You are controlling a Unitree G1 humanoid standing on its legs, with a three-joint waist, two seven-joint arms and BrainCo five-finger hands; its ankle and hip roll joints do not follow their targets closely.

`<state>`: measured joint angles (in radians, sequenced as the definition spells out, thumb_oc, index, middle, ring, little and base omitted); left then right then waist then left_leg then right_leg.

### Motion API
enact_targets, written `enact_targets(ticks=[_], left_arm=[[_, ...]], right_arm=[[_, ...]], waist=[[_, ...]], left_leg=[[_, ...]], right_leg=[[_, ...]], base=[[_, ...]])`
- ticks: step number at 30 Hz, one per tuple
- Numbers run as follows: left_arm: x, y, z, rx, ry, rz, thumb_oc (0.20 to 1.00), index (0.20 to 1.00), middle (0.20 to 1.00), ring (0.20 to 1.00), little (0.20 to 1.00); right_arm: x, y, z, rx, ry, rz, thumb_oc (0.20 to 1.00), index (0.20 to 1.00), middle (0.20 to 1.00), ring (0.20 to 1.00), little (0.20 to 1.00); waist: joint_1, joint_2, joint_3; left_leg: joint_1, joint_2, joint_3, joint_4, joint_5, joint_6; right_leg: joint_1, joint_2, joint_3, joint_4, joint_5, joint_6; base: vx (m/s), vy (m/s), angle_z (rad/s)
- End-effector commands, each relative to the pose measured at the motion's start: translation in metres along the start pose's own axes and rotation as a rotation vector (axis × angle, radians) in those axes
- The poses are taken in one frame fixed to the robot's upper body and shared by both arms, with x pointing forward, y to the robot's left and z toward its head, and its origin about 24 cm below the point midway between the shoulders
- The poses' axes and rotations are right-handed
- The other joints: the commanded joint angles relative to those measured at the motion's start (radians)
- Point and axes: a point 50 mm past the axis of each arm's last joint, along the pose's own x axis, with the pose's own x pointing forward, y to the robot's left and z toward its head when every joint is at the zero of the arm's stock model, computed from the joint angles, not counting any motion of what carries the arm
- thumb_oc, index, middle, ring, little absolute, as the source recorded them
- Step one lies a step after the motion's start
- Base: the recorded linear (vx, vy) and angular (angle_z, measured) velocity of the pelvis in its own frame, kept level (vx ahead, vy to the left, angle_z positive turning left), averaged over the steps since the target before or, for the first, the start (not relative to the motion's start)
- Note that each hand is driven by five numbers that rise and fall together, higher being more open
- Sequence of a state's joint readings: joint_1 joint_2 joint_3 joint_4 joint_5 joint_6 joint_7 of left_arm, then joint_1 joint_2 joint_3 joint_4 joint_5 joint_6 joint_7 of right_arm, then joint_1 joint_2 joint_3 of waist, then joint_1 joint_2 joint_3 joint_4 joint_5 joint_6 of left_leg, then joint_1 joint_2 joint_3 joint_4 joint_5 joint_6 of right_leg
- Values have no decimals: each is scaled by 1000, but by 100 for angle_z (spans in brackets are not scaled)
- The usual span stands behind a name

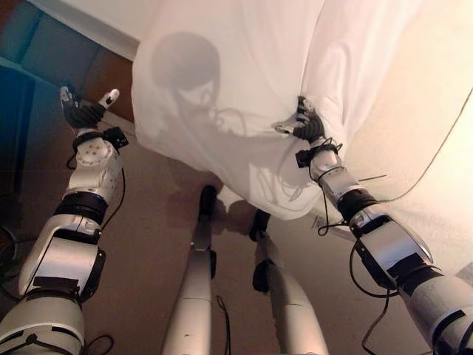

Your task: Make the bed

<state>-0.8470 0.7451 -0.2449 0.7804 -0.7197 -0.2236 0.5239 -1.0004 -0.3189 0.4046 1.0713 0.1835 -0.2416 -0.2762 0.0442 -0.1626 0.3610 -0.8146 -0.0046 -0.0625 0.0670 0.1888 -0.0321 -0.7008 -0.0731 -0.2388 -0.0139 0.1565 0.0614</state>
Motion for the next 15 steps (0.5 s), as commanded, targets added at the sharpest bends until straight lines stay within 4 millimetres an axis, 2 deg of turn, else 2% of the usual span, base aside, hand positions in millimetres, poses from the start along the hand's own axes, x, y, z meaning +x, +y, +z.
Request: enact_targets(ticks=[1, 2, 3, 4, 5, 6, 7, 8, 15], left_arm=[[6, -12, 34, -90, -127, -18, 1000, 1000, 1000, 1000, 1000], [5, -10, 27, -80, -108, -20, 1000, 1000, 1000, 1000, 1000], [5, -10, 27, -80, -107, -21, 1000, 1000, 1000, 1000, 1000], [1, -8, 16, -91, -76, -23, 1000, 1000, 1000, 1000, 1000], [1, -8, 16, -91, -75, -24, 1000, 1000, 1000, 1000, 1000], [-4, -9, 13, -105, -80, -34, 1000, 1000, 1000, 1000, 1000], [-7, -5, 2, -110, -43, -32, 1000, 1000, 1000, 1000, 1000], [-12, 0, -11, -131, -2, -34, 1000, 1000, 1000, 1000, 1000], [-30, 23, -52, -149, 123, 8, 1000, 1000, 1000, 1000, 1000]], right_arm=[[-187, -46, -224, -392, 1089, 99, 1000, 1000, 1000, 1000, 1000], [-197, -48, -228, -406, 1118, 113, 1000, 1000, 1000, 1000, 1000], [-198, -48, -229, -408, 1119, 113, 1000, 1000, 1000, 1000, 1000], [-213, -51, -235, -407, 1166, 118, 1000, 1000, 1000, 1000, 1000], [-213, -51, -236, -408, 1167, 118, 1000, 1000, 1000, 1000, 1000], [-224, -52, -240, -399, 1195, 117, 1000, 1000, 1000, 1000, 1000], [-235, -51, -244, -382, 1222, 112, 1000, 1000, 1000, 1000, 1000], [-252, -53, -249, -340, 1276, 88, 1000, 1000, 1000, 1000, 1000], [-304, -68, -262, -229, 1446, -4, 1000, 1000, 1000, 1000, 1000]], waist=[[3, 88, 159], [0, 88, 159], [0, 88, 159], [-6, 91, 159], [-6, 91, 159], [-7, 94, 159], [-12, 97, 159], [-25, 102, 159], [-53, 112, 159]], left_leg=[[-32, -33, -37, 30, -53, -65], [-22, -33, -35, 24, -51, -65], [-20, -33, -34, 23, -51, -65], [1, -33, -25, 10, -44, -64], [3, -33, -25, 7, -44, -64], [12, -34, -21, 0, -41, -63], [25, -33, -14, -8, -40, -61], [18, -44, 10, -11, -12, -53], [64, -55, 82, -13, -34, -32]], right_leg=[[-9, 49, -24, -60, 28, 51], [-2, 50, -21, -61, 28, 50], [0, 50, -21, -62, 28, 51], [11, 50, -14, -65, 29, 51], [12, 50, -13, -65, 30, 51], [16, 50, -9, -68, 30, 52], [23, 50, -2, -70, 30, 53], [9, 39, -2, -69, 49, 49], [16, 33, 61, -67, 58, 59]], base=[[-42, -42, 0], [0, 0, 0], [0, 0, 0], [0, 0, 0], [0, 0, 0], [-14, 17, -3], [-96, 80, -4], [-99, 91, -7], [-28, 111, -15]])
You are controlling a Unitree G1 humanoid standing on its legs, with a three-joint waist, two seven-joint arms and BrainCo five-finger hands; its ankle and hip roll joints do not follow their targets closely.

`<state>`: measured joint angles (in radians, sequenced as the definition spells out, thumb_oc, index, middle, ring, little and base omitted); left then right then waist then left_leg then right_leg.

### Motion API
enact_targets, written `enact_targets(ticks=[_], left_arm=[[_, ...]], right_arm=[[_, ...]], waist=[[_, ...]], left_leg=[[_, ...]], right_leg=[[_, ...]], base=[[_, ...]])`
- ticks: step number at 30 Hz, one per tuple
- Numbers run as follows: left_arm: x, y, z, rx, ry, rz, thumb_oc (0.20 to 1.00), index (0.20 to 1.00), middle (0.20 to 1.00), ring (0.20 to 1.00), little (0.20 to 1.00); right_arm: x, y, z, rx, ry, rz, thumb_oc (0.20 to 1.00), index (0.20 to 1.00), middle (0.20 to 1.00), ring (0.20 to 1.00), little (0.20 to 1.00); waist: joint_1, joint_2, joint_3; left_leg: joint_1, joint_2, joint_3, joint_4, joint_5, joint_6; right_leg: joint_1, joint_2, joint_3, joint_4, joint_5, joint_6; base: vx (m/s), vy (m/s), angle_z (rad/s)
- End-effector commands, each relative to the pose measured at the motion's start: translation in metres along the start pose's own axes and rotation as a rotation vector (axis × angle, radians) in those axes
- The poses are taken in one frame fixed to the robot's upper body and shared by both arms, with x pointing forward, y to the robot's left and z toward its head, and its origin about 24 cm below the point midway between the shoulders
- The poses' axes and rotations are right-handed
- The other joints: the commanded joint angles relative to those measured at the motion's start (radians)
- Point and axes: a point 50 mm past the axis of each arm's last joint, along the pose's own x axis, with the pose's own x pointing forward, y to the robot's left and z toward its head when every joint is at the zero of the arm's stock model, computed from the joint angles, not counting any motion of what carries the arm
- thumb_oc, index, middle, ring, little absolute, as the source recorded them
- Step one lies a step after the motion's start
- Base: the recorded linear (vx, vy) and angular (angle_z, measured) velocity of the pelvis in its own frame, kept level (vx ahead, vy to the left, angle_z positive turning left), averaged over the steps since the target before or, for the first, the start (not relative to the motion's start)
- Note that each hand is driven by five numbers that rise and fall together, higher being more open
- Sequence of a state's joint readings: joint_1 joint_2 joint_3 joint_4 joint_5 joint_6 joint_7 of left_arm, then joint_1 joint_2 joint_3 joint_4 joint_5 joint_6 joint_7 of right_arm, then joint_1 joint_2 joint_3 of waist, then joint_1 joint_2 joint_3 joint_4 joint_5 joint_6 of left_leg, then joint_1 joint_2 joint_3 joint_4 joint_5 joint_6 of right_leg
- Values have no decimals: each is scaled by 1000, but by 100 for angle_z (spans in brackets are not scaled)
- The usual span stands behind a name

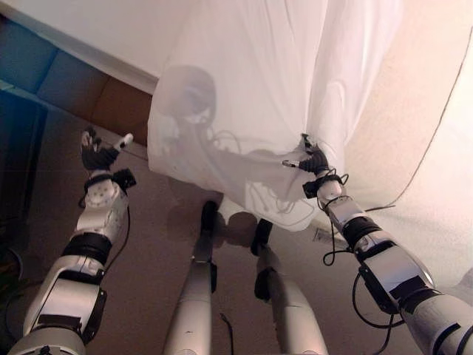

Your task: Make the bed

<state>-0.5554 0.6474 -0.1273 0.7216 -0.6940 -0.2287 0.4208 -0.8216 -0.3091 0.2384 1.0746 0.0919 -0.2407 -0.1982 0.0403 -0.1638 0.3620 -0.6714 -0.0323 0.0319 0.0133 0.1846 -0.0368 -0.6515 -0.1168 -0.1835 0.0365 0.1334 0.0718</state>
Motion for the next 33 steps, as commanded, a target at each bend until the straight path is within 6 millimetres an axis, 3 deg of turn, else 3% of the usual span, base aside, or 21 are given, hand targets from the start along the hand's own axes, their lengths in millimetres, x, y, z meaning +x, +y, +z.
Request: enact_targets(ticks=[1, 8, 9, 14, 15, 16, 17, 19, 22, 23, 24, 25, 26, 27, 28, 31, 33], left_arm=[[9, -8, 27, -188, -81, 33, 1000, 1000, 1000, 1000, 1000], [-3, -10, -3, -207, 8, 30, 1000, 1000, 1000, 1000, 1000], [-3, -10, -4, -208, 9, 29, 1000, 1000, 1000, 1000, 1000], [-13, -18, -23, -216, 74, -5, 1000, 1000, 1000, 1000, 1000], [-15, -19, -26, -225, 81, -12, 1000, 1000, 1000, 1000, 1000], [-18, -19, -31, -223, 101, -15, 1000, 1000, 1000, 1000, 1000], [-18, -19, -31, -225, 100, -15, 1000, 1000, 1000, 1000, 1000], [-25, -16, -43, -228, 135, -18, 1000, 1000, 1000, 1000, 1000], [-43, -1, -77, -206, 248, 9, 1000, 1000, 1000, 1000, 1000], [-43, 0, -77, -206, 249, 9, 1000, 1000, 1000, 1000, 1000], [-56, 11, -97, -188, 322, 29, 1000, 1000, 1000, 1000, 1000], [-56, 11, -97, -188, 323, 29, 1000, 1000, 1000, 1000, 1000], [-70, 24, -118, -163, 401, 51, 1000, 1000, 1000, 1000, 1000], [-70, 24, -118, -163, 401, 51, 1000, 1000, 1000, 1000, 1000], [-83, 37, -133, -126, 461, 65, 1000, 1000, 1000, 1000, 1000], [-95, 52, -147, -42, 525, 63, 1000, 1000, 1000, 1000, 1000], [-117, 69, -166, 92, 621, 17, 1000, 1000, 1000, 1000, 1000]], right_arm=[[-239, -66, -243, -220, 1289, -68, 1000, 1000, 1000, 1000, 1000], [-262, -73, -250, -147, 1361, -127, 1000, 1000, 1000, 1000, 1000], [-263, -74, -251, -148, 1362, -128, 1000, 1000, 1000, 1000, 1000], [-273, -77, -253, -96, 1387, -174, 1000, 1000, 1000, 1000, 1000], [-273, -77, -253, -86, 1383, -183, 1000, 1000, 1000, 1000, 1000], [-274, -77, -254, -82, 1385, -184, 1000, 1000, 1000, 1000, 1000], [-274, -77, -254, -82, 1384, -185, 1000, 1000, 1000, 1000, 1000], [-275, -77, -254, -56, 1379, -204, 1000, 1000, 1000, 1000, 1000], [-276, -73, -255, -24, 1362, -217, 1000, 1000, 1000, 1000, 1000], [-276, -73, -255, -24, 1362, -217, 1000, 1000, 1000, 1000, 1000], [-283, -71, -257, -14, 1377, -209, 1000, 1000, 1000, 1000, 1000], [-283, -71, -257, -14, 1377, -209, 1000, 1000, 1000, 1000, 1000], [-294, -69, -259, -12, 1407, -199, 1000, 1000, 1000, 1000, 1000], [-294, -69, -259, -12, 1407, -199, 1000, 1000, 1000, 1000, 1000], [-300, -70, -260, -20, 1426, -198, 1000, 1000, 1000, 1000, 1000], [-300, -69, -260, -47, 1411, -180, 1000, 1000, 1000, 1000, 1000], [-289, -65, -258, -86, 1341, -141, 1000, 1000, 1000, 1000, 1000]], waist=[[-54, 115, 158], [-77, 125, 158], [-80, 121, 158], [-90, 127, 152], [-94, 122, 151], [-89, 125, 136], [-93, 121, 143], [-88, 115, 121], [-74, 103, 77], [-74, 103, 78], [-66, 98, 49], [-66, 98, 50], [-59, 97, 19], [-59, 97, 19], [-51, 98, -12], [-48, 97, -46], [-47, 107, -85]], left_leg=[[-76, -29, 5, 45, -35, -25], [1, -33, 75, 51, -90, -14], [-15, -37, 88, 54, -66, -7], [81, -37, 96, 51, -108, -3], [83, -40, 108, 52, -83, 3], [114, -38, 96, 44, -108, -2], [102, -41, 108, 48, -83, 4], [142, -40, 104, 40, -86, 4], [238, -28, 94, 25, -96, 5], [241, -28, 94, 23, -96, 5], [295, -22, 86, 10, -99, 4], [298, -22, 86, 9, -99, 4], [357, -18, 78, -13, -100, 2], [357, -18, 78, -14, -100, 2], [401, -12, 69, -25, -101, 0], [441, -9, 65, -38, -98, -3], [502, -3, 59, -56, -98, -6]], right_leg=[[-34, 73, 17, -113, 85, 52], [-4, 66, 99, -95, 68, 71], [-20, 60, 97, -92, 86, 65], [49, 62, 123, -63, 50, 63], [49, 58, 119, -57, 66, 56], [76, 64, 120, -57, 43, 61], [65, 58, 116, -54, 63, 55], [102, 63, 109, -52, 52, 52], [192, 72, 93, -37, 19, 40], [194, 72, 93, -38, 19, 40], [248, 78, 84, -33, 1, 35], [251, 79, 84, -34, 1, 35], [309, 84, 77, -40, -11, 32], [309, 84, 77, -41, -11, 32], [356, 89, 68, -46, -26, 29], [394, 94, 62, -53, -35, 27], [452, 104, 58, -54, -52, 25]], base=[[-25, 136, -10], [6, 115, -17], [-79, 53, -22], [9, 25, -16], [6, -31, -25], [-75, -38, -25], [32, -54, -41], [4, -69, -61], [59, -75, -79], [105, -86, -41], [73, -56, -20], [158, -109, 0], [86, -53, 18], [159, -115, 28], [74, -62, 23], [84, -81, 16], [88, -84, 10]])
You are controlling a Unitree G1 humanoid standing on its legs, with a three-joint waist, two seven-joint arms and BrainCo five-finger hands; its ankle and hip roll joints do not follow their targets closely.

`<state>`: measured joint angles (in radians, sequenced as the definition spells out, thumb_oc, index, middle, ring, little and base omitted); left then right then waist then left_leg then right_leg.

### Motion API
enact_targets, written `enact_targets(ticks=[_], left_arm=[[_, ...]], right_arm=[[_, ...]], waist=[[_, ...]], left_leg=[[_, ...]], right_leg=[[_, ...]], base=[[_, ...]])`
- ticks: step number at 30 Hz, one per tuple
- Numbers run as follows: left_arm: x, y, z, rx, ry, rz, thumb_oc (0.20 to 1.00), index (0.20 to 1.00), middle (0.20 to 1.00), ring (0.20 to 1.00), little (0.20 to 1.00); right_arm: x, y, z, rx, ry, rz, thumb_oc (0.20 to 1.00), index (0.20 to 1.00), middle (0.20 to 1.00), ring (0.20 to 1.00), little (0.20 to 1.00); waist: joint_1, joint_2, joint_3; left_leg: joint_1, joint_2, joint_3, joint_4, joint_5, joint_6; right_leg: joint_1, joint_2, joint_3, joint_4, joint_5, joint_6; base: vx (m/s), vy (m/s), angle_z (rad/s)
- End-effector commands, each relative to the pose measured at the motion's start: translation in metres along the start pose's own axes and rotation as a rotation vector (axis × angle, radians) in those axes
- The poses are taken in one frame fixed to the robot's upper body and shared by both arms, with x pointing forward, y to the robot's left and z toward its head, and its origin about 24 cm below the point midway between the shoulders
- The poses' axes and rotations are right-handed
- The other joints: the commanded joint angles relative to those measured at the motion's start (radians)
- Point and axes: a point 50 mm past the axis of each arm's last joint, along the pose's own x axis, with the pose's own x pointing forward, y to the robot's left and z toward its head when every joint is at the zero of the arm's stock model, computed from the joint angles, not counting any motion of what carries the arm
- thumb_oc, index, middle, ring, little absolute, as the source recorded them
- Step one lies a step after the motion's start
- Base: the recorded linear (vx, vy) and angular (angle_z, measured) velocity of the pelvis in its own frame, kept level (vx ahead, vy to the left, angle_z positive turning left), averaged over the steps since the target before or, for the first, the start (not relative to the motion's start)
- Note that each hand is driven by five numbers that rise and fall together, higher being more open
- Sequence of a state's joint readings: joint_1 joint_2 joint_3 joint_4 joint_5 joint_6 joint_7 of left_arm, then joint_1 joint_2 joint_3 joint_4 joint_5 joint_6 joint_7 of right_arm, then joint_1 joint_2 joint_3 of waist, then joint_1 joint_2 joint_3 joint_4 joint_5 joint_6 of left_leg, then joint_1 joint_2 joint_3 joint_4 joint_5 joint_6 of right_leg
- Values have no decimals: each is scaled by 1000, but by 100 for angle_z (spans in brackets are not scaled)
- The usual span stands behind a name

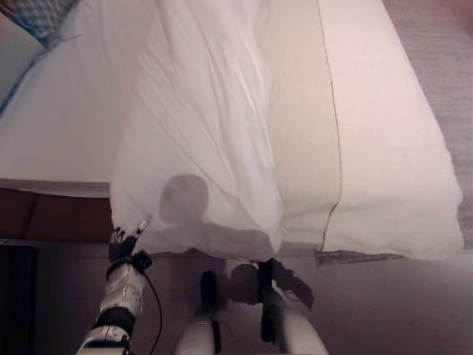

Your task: Make the bed

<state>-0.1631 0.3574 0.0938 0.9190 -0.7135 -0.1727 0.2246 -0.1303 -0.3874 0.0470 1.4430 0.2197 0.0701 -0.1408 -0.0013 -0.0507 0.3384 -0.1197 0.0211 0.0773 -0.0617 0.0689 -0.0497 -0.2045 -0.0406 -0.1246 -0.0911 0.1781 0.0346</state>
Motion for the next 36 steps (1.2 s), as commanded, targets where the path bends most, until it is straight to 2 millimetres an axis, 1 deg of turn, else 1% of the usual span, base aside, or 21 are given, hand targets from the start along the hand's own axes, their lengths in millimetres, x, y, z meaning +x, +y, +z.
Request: enact_targets(ticks=[1, 2, 3, 4, 5, 6, 7, 8, 9, 10, 11, 12, 13, 14, 15, 17, 24, 25, 28, 33, 36], left_arm=[[1, 2, -5, 230, 20, -81, 1000, 1000, 1000, 1000, 1000], [1, 2, -5, 230, 20, -81, 1000, 1000, 1000, 1000, 1000], [-3, 13, -19, 356, 71, -96, 1000, 1000, 1000, 1000, 1000], [-3, 13, -20, 356, 71, -96, 1000, 1000, 1000, 1000, 1000], [-10, 25, -40, 480, 151, -110, 1000, 1000, 1000, 1000, 1000], [-13, 30, -48, 561, 181, -122, 1000, 1000, 1000, 1000, 1000], [-13, 30, -48, 562, 181, -122, 1000, 1000, 1000, 1000, 1000], [-22, 40, -69, 691, 267, -144, 1000, 1000, 1000, 1000, 1000], [-26, 45, -76, 742, 298, -147, 1000, 1000, 1000, 1000, 1000], [-30, 48, -84, 772, 326, -155, 1000, 1000, 1000, 1000, 1000], [-30, 48, -84, 772, 326, -155, 1000, 1000, 1000, 1000, 1000], [-41, 56, -101, 821, 403, -163, 1000, 1000, 1000, 1000, 1000], [-41, 56, -101, 821, 403, -163, 1000, 1000, 1000, 1000, 1000], [-49, 57, -114, 854, 452, -188, 1000, 1000, 1000, 1000, 1000], [-49, 57, -114, 854, 452, -188, 1000, 1000, 1000, 1000, 1000], [-61, 60, -131, 904, 522, -215, 1000, 1000, 1000, 1000, 1000], [-69, 54, -143, 988, 556, -285, 1000, 1000, 1000, 1000, 1000], [-68, 46, -143, 1044, 531, -336, 1000, 1000, 1000, 1000, 1000], [-65, 34, -140, 1130, 481, -409, 1000, 1000, 1000, 1000, 1000], [-64, 31, -139, 1159, 464, -424, 1000, 1000, 1000, 1000, 1000], [-64, 28, -139, 1118, 462, -411, 1000, 1000, 1000, 1000, 1000]], right_arm=[[0, -6, 10, -84, -87, -29, 1000, 1000, 1000, 1000, 1000], [0, -6, 10, -83, -87, -29, 1000, 1000, 1000, 1000, 1000], [-2, 1, 20, -90, -160, 7, 1000, 1000, 1000, 1000, 1000], [-2, 1, 20, -91, -159, 7, 1000, 1000, 1000, 1000, 1000], [-4, 9, 25, -68, -204, 45, 1000, 1000, 1000, 1000, 1000], [-4, 11, 23, -74, -207, 54, 1000, 1000, 1000, 1000, 1000], [-4, 11, 23, -74, -206, 54, 1000, 1000, 1000, 1000, 1000], [-7, 20, 28, -93, -244, 88, 1000, 1000, 1000, 1000, 1000], [-8, 24, 27, -105, -250, 103, 1000, 1000, 1000, 1000, 1000], [-9, 27, 28, -115, -258, 114, 1000, 1000, 1000, 1000, 1000], [-9, 27, 28, -115, -258, 114, 1000, 1000, 1000, 1000, 1000], [-11, 34, 32, -165, -286, 139, 1000, 1000, 1000, 1000, 1000], [-11, 34, 32, -165, -286, 139, 1000, 1000, 1000, 1000, 1000], [-13, 41, 33, -212, -306, 158, 1000, 1000, 1000, 1000, 1000], [-13, 41, 33, -212, -306, 158, 1000, 1000, 1000, 1000, 1000], [-15, 50, 31, -262, -315, 182, 1000, 1000, 1000, 1000, 1000], [-16, 63, 18, -326, -284, 211, 1000, 1000, 1000, 1000, 1000], [-16, 65, 13, -350, -266, 219, 1000, 1000, 1000, 1000, 1000], [-16, 67, 9, -400, -257, 226, 1000, 1000, 1000, 1000, 1000], [-16, 70, 8, -429, -255, 229, 1000, 1000, 1000, 1000, 1000], [-17, 72, 7, -432, -252, 237, 1000, 1000, 1000, 1000, 1000]], waist=[[-8, -2, -72], [-8, -3, -74], [-17, 6, -99], [-17, 7, -98], [-24, 15, -126], [-26, 19, -140], [-27, 19, -139], [-27, 24, -166], [-28, 25, -178], [-28, 26, -189], [-28, 26, -189], [-25, 27, -211], [-25, 27, -211], [-21, 25, -225], [-21, 25, -225], [-16, 24, -247], [-18, 24, -271], [-20, 25, -274], [-21, 26, -278], [-22, 28, -282], [-22, 28, -283]], left_leg=[[-32, -53, 12, 13, 19, 5], [-35, -54, 12, 13, 21, 5], [-5, -49, 13, 0, 25, 2], [-3, -49, 13, -1, 25, 2], [32, -47, 12, -16, 26, 0], [49, -46, 13, -20, 24, -1], [50, -46, 13, -21, 24, -1], [82, -43, 15, -26, 16, 0], [94, -42, 19, -26, 12, 0], [108, -41, 19, -26, 8, 1], [109, -41, 19, -26, 7, 1], [135, -42, 21, -26, -3, 5], [135, -42, 21, -26, -4, 5], [155, -43, 19, -26, -10, 7], [156, -43, 19, -26, -10, 7], [183, -44, 19, -26, -20, 11], [203, -43, 11, -26, -34, 12], [206, -43, 12, -26, -37, 11], [214, -44, 12, -26, -43, 12], [222, -45, 14, -26, -49, 13], [224, -44, 17, -26, -53, 13]], right_leg=[[20, 32, 0, 77, -104, 60], [17, 32, 0, 76, -102, 60], [44, 37, 4, 82, -112, 58], [45, 37, 3, 82, -112, 57], [77, 42, 4, 81, -120, 57], [94, 43, 2, 81, -126, 56], [95, 43, 2, 81, -126, 56], [129, 46, -4, 81, -135, 55], [143, 47, -6, 83, -139, 55], [156, 47, -8, 85, -144, 55], [157, 47, -8, 85, -144, 55], [183, 48, -9, 86, -152, 54], [184, 48, -9, 86, -152, 54], [208, 49, -11, 86, -157, 53], [208, 49, -11, 86, -157, 53], [239, 50, -15, 85, -165, 52], [270, 47, -23, 75, -173, 52], [275, 46, -24, 74, -174, 51], [283, 45, -23, 71, -176, 52], [291, 44, -19, 65, -177, 53], [296, 42, -15, 56, -174, 54]], base=[[50, -45, 1], [40, -39, 1], [26, -23, 6], [77, -33, 11], [78, -16, 14], [78, -16, 19], [82, -21, 19], [89, -22, 13], [115, -27, 7], [63, -10, 0], [79, -2, 1], [53, 3, -1], [80, -3, 1], [0, 0, 0], [59, -6, 5], [55, 5, 8], [13, 10, 8], [0, 0, 0], [0, 0, 0], [0, 0, 0], [0, 0, 0]])
